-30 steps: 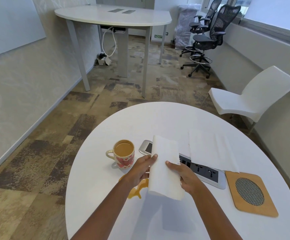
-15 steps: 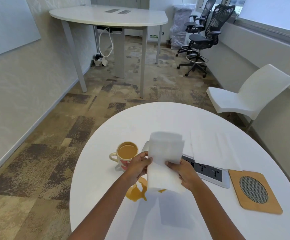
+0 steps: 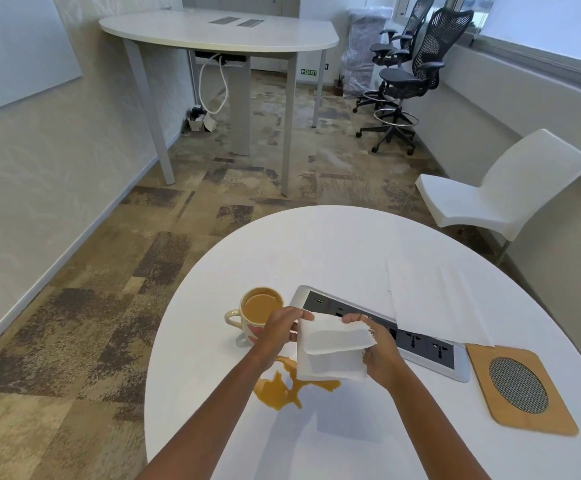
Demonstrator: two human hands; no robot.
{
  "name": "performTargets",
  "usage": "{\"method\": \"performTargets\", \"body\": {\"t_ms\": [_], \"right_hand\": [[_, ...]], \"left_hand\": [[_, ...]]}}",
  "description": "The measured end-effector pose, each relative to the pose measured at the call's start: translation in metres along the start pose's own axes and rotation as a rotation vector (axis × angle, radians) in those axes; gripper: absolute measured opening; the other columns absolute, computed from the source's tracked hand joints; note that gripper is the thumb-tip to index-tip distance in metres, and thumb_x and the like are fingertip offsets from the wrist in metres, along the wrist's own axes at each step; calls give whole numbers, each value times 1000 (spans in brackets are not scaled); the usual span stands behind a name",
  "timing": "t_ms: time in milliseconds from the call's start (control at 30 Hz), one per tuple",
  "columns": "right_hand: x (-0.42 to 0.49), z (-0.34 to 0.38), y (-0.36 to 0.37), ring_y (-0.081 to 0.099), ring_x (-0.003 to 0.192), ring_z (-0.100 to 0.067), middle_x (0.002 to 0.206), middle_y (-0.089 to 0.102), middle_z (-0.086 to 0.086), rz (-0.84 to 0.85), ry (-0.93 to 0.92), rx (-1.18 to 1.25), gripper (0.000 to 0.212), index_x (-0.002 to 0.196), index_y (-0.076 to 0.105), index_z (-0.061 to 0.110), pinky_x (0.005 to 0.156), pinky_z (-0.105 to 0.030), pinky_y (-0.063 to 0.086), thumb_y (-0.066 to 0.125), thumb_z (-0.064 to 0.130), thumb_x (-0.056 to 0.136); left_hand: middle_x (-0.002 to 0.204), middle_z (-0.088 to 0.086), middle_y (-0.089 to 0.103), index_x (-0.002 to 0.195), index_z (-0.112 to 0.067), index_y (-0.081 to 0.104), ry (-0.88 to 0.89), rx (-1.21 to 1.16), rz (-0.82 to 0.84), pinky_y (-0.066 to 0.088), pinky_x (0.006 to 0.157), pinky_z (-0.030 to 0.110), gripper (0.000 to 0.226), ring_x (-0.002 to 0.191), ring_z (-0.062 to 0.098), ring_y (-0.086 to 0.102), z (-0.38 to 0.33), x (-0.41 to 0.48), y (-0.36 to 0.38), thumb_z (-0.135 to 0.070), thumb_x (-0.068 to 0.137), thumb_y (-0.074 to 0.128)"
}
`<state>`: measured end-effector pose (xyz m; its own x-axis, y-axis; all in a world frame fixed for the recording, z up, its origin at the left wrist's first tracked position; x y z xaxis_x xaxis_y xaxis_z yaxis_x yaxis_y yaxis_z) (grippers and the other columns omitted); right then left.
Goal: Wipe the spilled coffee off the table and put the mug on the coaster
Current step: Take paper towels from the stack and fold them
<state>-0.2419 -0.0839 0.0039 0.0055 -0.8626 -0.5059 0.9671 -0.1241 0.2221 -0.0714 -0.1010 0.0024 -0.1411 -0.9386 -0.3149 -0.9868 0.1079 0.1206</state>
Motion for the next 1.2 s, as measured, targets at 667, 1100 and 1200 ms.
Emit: {"method": "performTargets", "body": {"t_ms": [667, 1100, 1200], "right_hand": [[14, 13, 53, 59, 79, -18, 96, 63, -3, 23, -113, 49, 37, 121, 52, 25, 66, -32, 50, 36, 4, 95], [67, 8, 159, 47, 125, -28, 139, 49, -8, 193, -215, -755, 40, 134, 46, 24, 110, -45, 37, 33, 38, 99], [79, 0, 150, 53, 109, -25, 123, 58, -13, 173, -134, -617, 41, 130, 50, 15, 99, -40, 41, 31, 35, 100]], "left_hand": [[95, 6, 63, 94, -3, 62, 524, 632, -435, 43, 82, 27, 19, 90, 17, 55, -51, -9, -55, 5, 86, 46], [95, 24, 68, 87, 8, 64, 138, 914, -486, 45, 78, 39, 45, 93, 33, 58, 1, 13, -116, -25, 99, 36], [94, 22, 69, 86, 6, 66, 70, 846, -398, 44, 73, 33, 47, 88, 32, 63, 9, 20, -118, -26, 100, 34]]}}
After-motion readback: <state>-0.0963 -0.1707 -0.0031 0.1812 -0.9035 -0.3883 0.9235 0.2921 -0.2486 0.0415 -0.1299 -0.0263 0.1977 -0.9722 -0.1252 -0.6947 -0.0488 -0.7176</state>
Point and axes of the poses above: each hand's wrist, its own x-axis towards the middle knuckle, its own y-axis out of the palm, z = x × y, the point moved 4 cm from there along x, towards the middle knuckle
